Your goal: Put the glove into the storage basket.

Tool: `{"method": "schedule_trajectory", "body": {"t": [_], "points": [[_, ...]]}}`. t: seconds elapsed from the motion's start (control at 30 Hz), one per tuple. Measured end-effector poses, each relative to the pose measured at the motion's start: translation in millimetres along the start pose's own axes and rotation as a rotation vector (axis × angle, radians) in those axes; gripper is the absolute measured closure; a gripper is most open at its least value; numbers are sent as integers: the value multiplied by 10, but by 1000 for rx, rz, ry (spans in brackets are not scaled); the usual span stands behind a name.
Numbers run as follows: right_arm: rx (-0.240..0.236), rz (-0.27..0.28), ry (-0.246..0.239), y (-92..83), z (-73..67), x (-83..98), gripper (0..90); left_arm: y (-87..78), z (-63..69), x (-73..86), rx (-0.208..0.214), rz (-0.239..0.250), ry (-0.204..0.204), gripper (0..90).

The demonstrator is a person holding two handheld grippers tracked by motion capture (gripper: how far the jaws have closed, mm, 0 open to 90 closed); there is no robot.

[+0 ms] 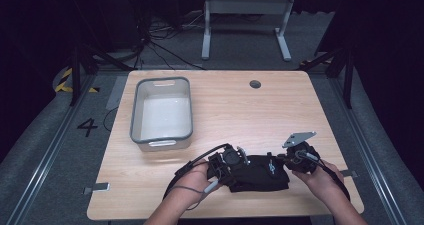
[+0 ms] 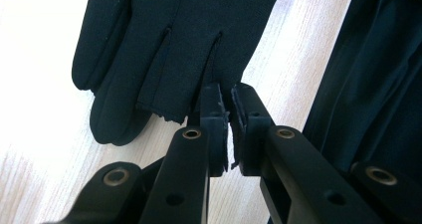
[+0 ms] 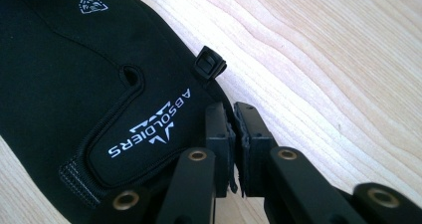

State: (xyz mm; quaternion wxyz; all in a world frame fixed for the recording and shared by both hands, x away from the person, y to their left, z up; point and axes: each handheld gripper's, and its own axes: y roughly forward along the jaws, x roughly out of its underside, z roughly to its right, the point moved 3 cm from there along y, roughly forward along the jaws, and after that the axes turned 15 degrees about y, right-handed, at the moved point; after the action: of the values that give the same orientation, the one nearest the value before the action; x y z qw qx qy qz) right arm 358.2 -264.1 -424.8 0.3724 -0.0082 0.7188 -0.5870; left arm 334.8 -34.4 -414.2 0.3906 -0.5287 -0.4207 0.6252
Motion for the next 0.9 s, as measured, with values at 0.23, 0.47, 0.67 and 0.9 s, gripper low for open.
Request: {"method": "schedule_trajectory", "body": {"t": [0.23, 0.47, 0.67, 0.9], "points": [[0, -8, 3, 28, 10, 7, 860, 29, -6, 1, 23, -5, 3, 845], [-2, -17, 5, 58, 19, 14, 846, 81, -11, 5, 46, -23, 9, 783], [32, 19, -29, 16, 47, 6, 775, -1, -21, 40, 87, 26, -12, 674], [32, 43, -14, -29, 61, -6, 759, -140, -114, 99, 25, 89, -64, 682]]}}
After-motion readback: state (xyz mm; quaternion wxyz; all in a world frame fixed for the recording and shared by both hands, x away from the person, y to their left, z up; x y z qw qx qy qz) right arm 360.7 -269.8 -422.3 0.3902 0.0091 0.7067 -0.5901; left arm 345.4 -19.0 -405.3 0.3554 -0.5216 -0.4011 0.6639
